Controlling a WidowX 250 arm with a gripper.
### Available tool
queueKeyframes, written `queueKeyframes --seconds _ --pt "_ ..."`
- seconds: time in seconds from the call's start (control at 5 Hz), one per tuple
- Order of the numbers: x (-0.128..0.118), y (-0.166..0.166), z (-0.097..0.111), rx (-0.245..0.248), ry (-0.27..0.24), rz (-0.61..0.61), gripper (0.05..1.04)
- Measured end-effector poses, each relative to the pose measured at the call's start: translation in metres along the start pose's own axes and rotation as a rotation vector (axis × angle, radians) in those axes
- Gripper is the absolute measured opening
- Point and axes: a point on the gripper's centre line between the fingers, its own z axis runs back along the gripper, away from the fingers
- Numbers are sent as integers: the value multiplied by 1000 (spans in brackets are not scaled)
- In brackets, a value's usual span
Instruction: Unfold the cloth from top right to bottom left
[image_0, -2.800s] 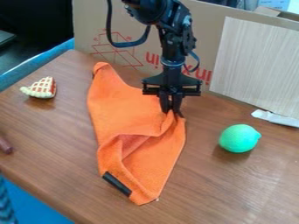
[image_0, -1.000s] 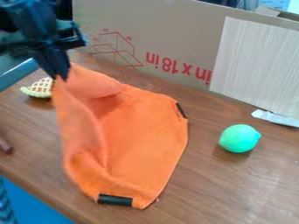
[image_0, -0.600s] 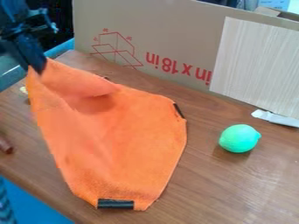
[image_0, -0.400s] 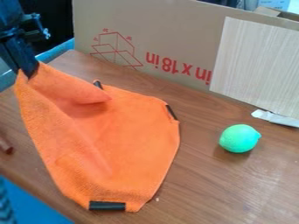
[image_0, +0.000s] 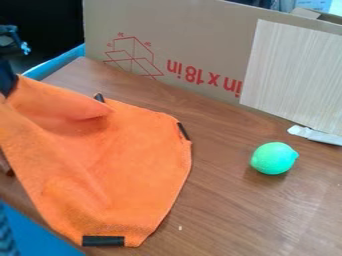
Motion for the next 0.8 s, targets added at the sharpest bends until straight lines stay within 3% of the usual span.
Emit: queueKeyframes --seconds 0.2,0.4,0.6,0.8 --pt "-8 17 5 -88 -120 55 66" --pt "-17 25 22 -62 -203 116 203" --pt "-27 34 41 -17 -236 148 501" --pt "-30 43 54 -14 -249 188 805"
